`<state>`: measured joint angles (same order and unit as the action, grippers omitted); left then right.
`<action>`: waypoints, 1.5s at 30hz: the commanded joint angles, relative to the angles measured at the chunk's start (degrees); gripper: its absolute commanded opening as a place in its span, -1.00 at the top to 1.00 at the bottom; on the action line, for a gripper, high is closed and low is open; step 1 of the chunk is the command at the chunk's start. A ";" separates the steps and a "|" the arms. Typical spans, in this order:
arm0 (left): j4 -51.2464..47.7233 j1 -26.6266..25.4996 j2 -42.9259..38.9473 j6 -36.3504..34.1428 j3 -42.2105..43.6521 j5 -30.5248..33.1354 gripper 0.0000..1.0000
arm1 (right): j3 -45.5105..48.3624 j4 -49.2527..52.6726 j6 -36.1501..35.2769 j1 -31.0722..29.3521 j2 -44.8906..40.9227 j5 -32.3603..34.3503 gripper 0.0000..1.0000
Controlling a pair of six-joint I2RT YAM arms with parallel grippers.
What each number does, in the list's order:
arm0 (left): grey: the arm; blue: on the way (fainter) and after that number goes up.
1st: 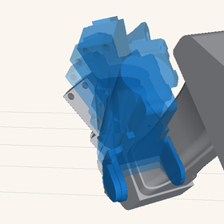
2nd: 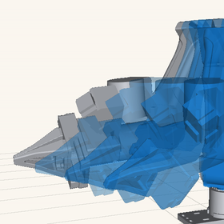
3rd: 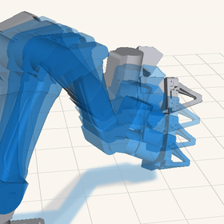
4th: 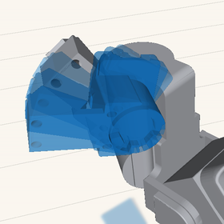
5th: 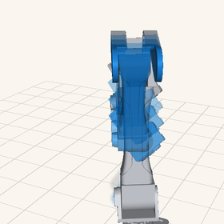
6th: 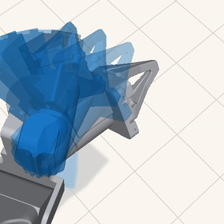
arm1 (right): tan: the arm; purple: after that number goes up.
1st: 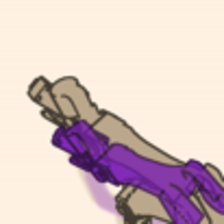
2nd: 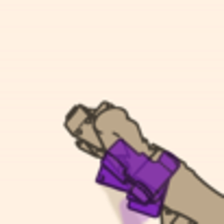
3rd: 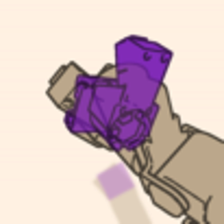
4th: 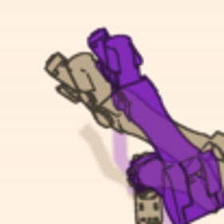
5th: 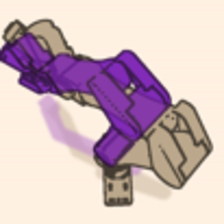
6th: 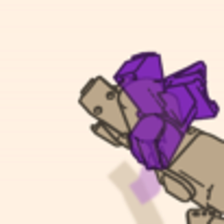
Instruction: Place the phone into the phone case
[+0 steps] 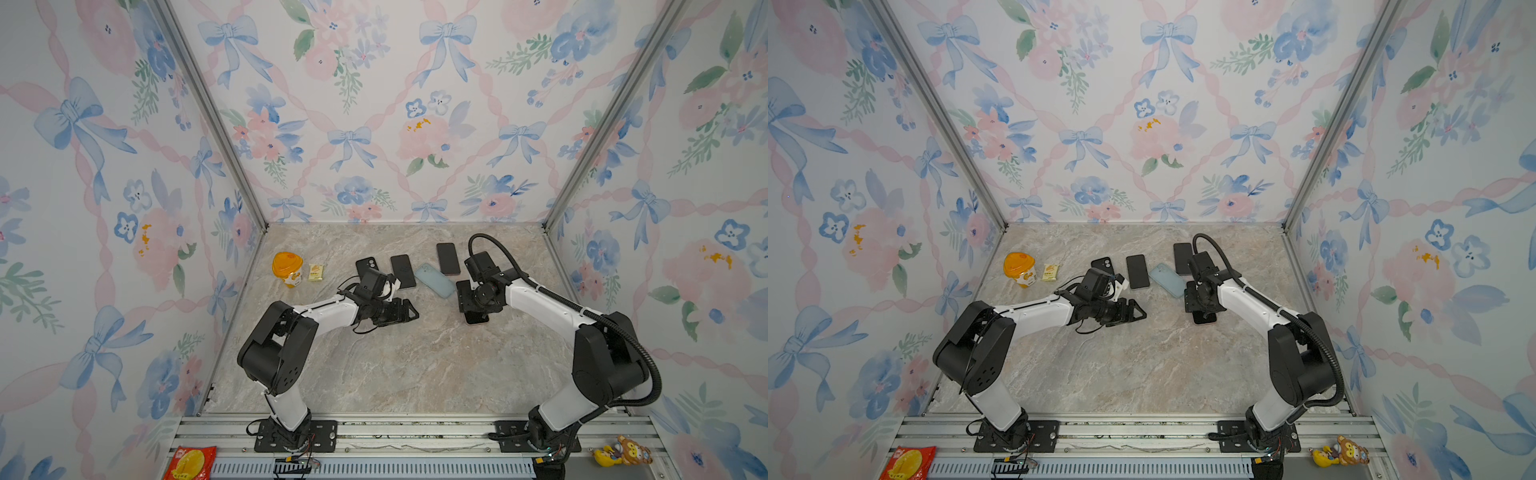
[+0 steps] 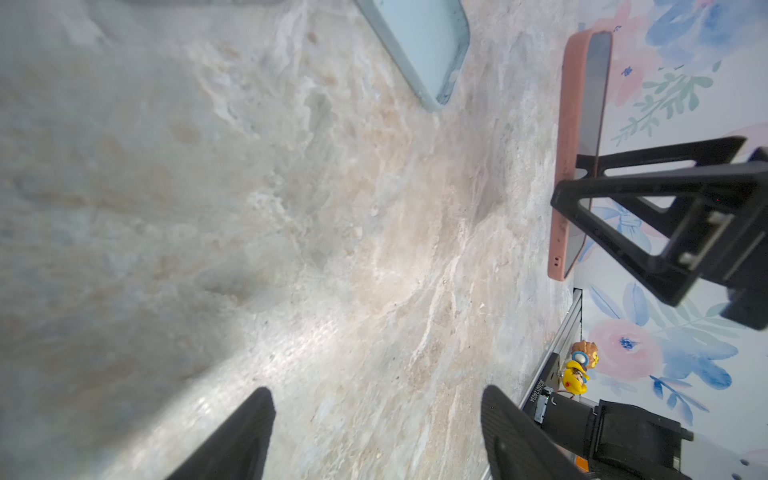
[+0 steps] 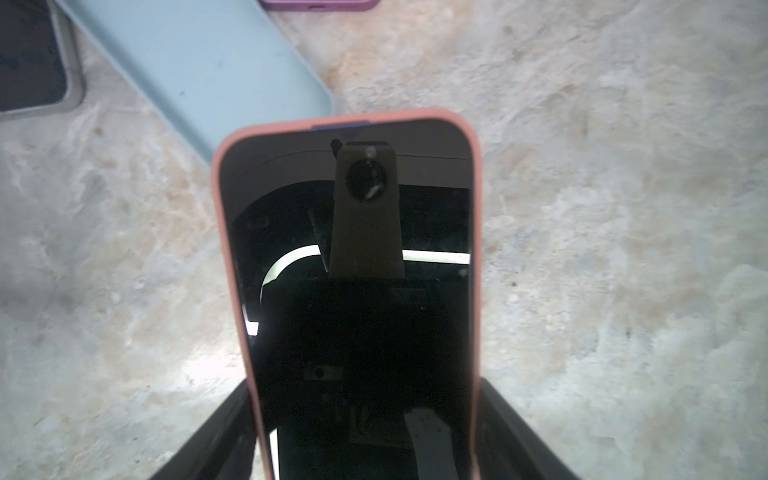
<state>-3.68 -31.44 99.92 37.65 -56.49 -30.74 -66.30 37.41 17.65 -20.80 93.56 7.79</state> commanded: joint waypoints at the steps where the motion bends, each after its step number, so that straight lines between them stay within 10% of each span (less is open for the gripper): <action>1: -0.53 -0.46 2.90 -1.75 -3.49 -2.28 -0.58 | -4.15 0.11 -2.91 4.66 3.43 -1.63 -0.31; 17: -0.50 0.36 6.83 -1.72 -7.38 -6.51 -0.57 | -13.62 0.87 -9.30 15.93 18.17 -5.42 -0.33; 45: -0.49 0.42 6.68 -2.22 -6.39 -6.63 -0.57 | -11.17 -0.22 -9.74 15.88 18.94 -5.38 -0.70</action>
<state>-3.53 -31.44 105.86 36.99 -63.26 -36.56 -77.87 37.10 8.29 -4.56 112.53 2.15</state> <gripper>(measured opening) 0.784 0.848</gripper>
